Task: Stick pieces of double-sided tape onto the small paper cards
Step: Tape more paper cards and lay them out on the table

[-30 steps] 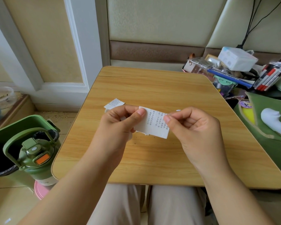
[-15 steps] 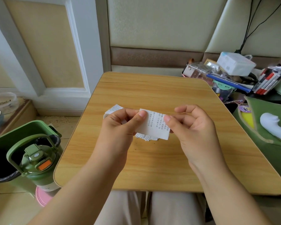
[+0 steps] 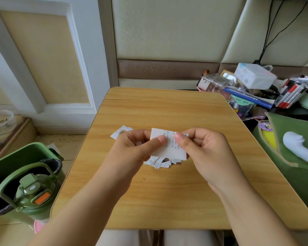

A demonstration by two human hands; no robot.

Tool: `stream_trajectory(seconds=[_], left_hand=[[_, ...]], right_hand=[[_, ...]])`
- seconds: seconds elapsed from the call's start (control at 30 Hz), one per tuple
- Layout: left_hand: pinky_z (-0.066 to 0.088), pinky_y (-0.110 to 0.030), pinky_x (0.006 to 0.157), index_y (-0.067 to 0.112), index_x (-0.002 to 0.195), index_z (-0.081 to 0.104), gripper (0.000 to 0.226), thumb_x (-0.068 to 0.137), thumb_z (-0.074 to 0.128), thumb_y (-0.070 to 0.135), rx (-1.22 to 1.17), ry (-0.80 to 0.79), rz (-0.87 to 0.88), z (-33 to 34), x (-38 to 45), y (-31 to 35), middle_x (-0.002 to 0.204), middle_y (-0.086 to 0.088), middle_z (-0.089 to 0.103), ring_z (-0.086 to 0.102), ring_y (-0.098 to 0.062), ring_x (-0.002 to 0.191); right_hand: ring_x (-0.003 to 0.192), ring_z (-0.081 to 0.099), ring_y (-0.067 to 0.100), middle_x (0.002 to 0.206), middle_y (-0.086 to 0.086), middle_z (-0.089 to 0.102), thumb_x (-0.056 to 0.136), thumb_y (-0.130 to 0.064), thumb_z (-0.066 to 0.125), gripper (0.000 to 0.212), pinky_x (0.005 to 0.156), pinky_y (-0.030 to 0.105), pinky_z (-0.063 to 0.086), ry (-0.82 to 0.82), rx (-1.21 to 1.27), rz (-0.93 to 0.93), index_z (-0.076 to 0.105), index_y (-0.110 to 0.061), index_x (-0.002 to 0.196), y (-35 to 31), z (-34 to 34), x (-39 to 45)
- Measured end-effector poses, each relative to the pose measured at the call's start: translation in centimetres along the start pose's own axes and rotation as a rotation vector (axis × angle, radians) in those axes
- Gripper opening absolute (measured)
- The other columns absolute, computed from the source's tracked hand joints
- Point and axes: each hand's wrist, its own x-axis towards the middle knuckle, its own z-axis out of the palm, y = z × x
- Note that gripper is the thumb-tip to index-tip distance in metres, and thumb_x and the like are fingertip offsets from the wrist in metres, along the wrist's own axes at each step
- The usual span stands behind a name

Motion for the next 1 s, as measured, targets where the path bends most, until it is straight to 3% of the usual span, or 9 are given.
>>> stream_trajectory(seconds=[0.23, 0.37, 0.43, 0.5, 0.63, 0.77, 0.83, 0.9, 1.0], left_hand=[[0.03, -0.005, 0.04, 0.006, 0.068, 0.061, 0.019, 0.087, 0.061, 0.006, 0.008, 0.048, 0.042, 0.2, 1.7, 0.6, 0.04, 0.013, 0.05, 0.045, 0.001, 0.035], [0.031, -0.005, 0.041, 0.004, 0.071, 0.063, 0.016, 0.086, 0.063, 0.009, 0.009, 0.065, 0.055, -0.1, 2.9, 0.0, 0.04, 0.013, 0.05, 0.047, 0.002, 0.037], [0.032, -0.005, 0.041, 0.003, 0.073, 0.065, 0.015, 0.087, 0.062, 0.008, 0.013, 0.071, 0.054, -0.3, 3.5, -0.5, 0.04, 0.013, 0.051, 0.047, 0.002, 0.036], [0.032, -0.005, 0.041, 0.002, 0.078, 0.068, 0.013, 0.088, 0.062, 0.008, 0.024, 0.076, 0.038, -0.5, 4.1, -0.9, 0.043, 0.012, 0.055, 0.048, 0.002, 0.037], [0.04, -0.01, 0.048, 0.009, 0.086, 0.072, 0.012, 0.089, 0.063, 0.016, 0.091, 0.07, 0.021, -1.0, 5.2, -1.7, 0.063, 0.004, 0.07, 0.059, -0.001, 0.051], [0.03, -0.008, 0.043, 0.009, 0.077, 0.07, 0.016, 0.087, 0.065, 0.022, 0.187, 0.059, -0.045, -1.8, 6.0, -2.4, 0.047, 0.014, 0.051, 0.04, 0.001, 0.041], [0.03, -0.011, 0.044, 0.01, 0.075, 0.069, 0.017, 0.087, 0.066, 0.021, 0.211, 0.041, -0.067, -2.3, 6.1, -2.6, 0.053, 0.005, 0.054, 0.039, -0.001, 0.043], [0.03, -0.014, 0.045, 0.011, 0.072, 0.068, 0.018, 0.087, 0.066, 0.022, 0.255, 0.054, -0.065, -2.5, 6.0, -2.7, 0.055, -0.003, 0.055, 0.039, -0.004, 0.045], [0.029, -0.012, 0.044, 0.018, 0.065, 0.061, 0.023, 0.085, 0.065, 0.028, 0.553, 0.139, 0.093, -2.7, 5.0, -2.6, 0.045, 0.013, 0.046, 0.037, -0.005, 0.043]], right_hand=[[0.06, 0.062, 0.009, 0.072, 0.005, 0.073, 0.073, -0.037, 0.068, 0.025, 0.055, 0.02, 0.047, -0.057, 0.059, 0.079, 0.071, -0.013, 0.082, 0.2, 0.5, 1.9], [0.065, 0.069, 0.009, 0.077, 0.001, 0.075, 0.08, -0.025, 0.069, 0.009, 0.052, 0.017, 0.046, -0.098, 0.039, 0.1, 0.073, -0.018, 0.083, 0.9, 1.3, 3.0], [0.069, 0.071, 0.013, 0.079, 0.001, 0.075, 0.085, -0.021, 0.067, 0.007, 0.056, 0.025, 0.052, -0.103, 0.013, 0.098, 0.073, -0.017, 0.085, 1.4, 1.6, 3.5], [0.074, 0.072, 0.016, 0.08, 0.001, 0.075, 0.088, -0.019, 0.065, 0.009, 0.064, 0.032, 0.057, -0.114, -0.027, 0.101, 0.073, -0.016, 0.088, 1.9, 1.8, 4.0], [0.074, 0.071, 0.013, 0.081, 0.0, 0.075, 0.09, -0.02, 0.062, 0.011, 0.063, 0.023, 0.053, -0.115, -0.045, 0.138, 0.072, -0.015, 0.091, 2.8, 2.1, 4.8], [0.073, 0.072, 0.014, 0.082, 0.0, 0.075, 0.09, -0.02, 0.062, 0.012, 0.067, 0.032, 0.055, -0.099, -0.074, 0.174, 0.072, -0.016, 0.093, 3.4, 1.9, 5.1], [0.075, 0.072, 0.014, 0.082, 0.0, 0.075, 0.091, -0.02, 0.061, 0.012, 0.07, 0.035, 0.057, -0.124, -0.075, 0.182, 0.072, -0.017, 0.094, 3.4, 2.0, 5.0], [0.069, 0.069, 0.009, 0.076, -0.003, 0.074, 0.093, -0.019, 0.059, 0.014, 0.065, 0.028, 0.055, -0.142, -0.084, 0.192, 0.072, -0.016, 0.091, 3.4, 2.2, 4.8], [0.055, 0.06, 0.005, 0.064, -0.003, 0.069, 0.092, -0.022, 0.06, 0.016, 0.056, 0.019, 0.044, -0.087, -0.063, 0.238, 0.07, -0.012, 0.084, 3.9, 1.9, 3.9]])
